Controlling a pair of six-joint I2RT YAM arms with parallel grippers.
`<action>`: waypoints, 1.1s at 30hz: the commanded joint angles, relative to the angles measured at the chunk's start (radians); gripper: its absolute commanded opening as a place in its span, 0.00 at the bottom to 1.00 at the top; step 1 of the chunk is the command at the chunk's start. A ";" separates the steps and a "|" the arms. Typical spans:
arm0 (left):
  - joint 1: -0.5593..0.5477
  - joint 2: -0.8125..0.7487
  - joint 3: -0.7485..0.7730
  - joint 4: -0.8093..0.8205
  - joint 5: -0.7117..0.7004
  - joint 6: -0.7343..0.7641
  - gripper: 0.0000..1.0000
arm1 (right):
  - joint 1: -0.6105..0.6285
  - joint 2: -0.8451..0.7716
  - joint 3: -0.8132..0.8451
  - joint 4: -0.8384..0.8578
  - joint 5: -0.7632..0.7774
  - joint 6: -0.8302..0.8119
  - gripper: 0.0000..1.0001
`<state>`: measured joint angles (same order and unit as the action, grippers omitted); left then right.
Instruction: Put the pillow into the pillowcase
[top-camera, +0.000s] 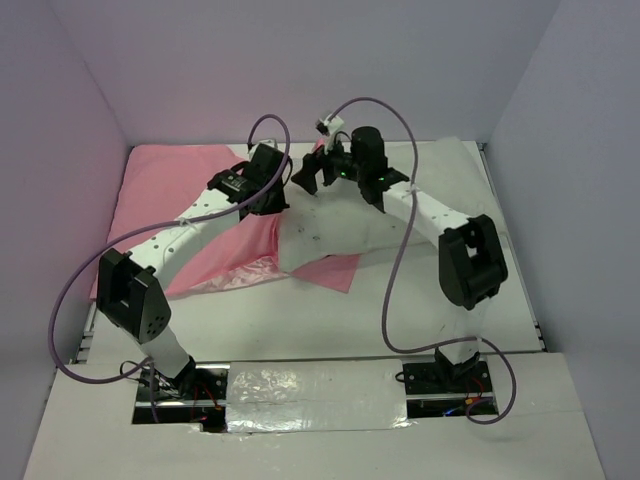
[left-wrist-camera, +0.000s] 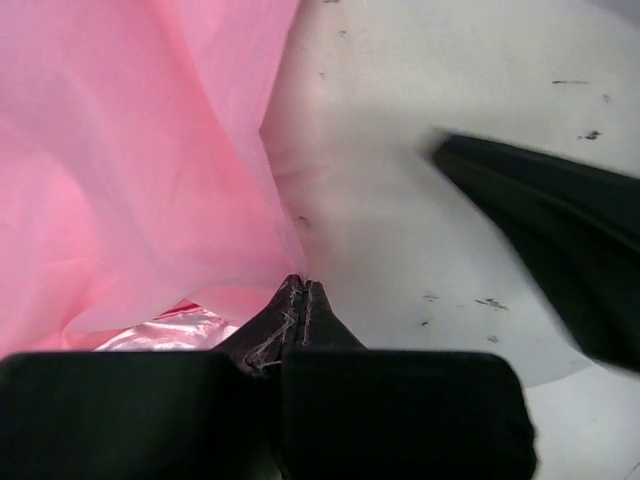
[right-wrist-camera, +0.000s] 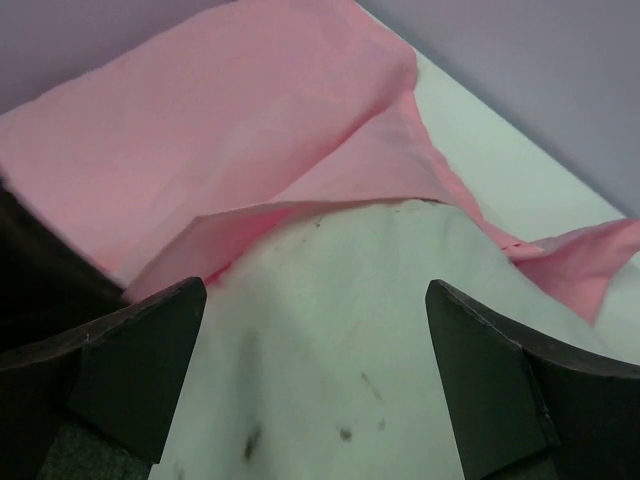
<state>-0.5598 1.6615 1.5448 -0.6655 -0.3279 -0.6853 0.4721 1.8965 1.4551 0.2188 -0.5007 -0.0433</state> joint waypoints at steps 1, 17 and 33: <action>0.012 -0.008 0.026 0.026 0.023 0.003 0.00 | -0.026 -0.140 0.019 -0.165 -0.116 -0.066 0.99; 0.041 -0.037 0.005 0.018 0.053 0.026 0.00 | 0.114 -0.505 -0.357 -0.472 -0.067 -0.713 1.00; 0.055 -0.048 0.006 0.000 0.066 0.046 0.00 | 0.379 -0.432 -0.412 -0.300 0.244 -0.932 1.00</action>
<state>-0.5117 1.6573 1.5436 -0.6659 -0.2722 -0.6571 0.8368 1.4174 1.0119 -0.1204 -0.3229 -0.9134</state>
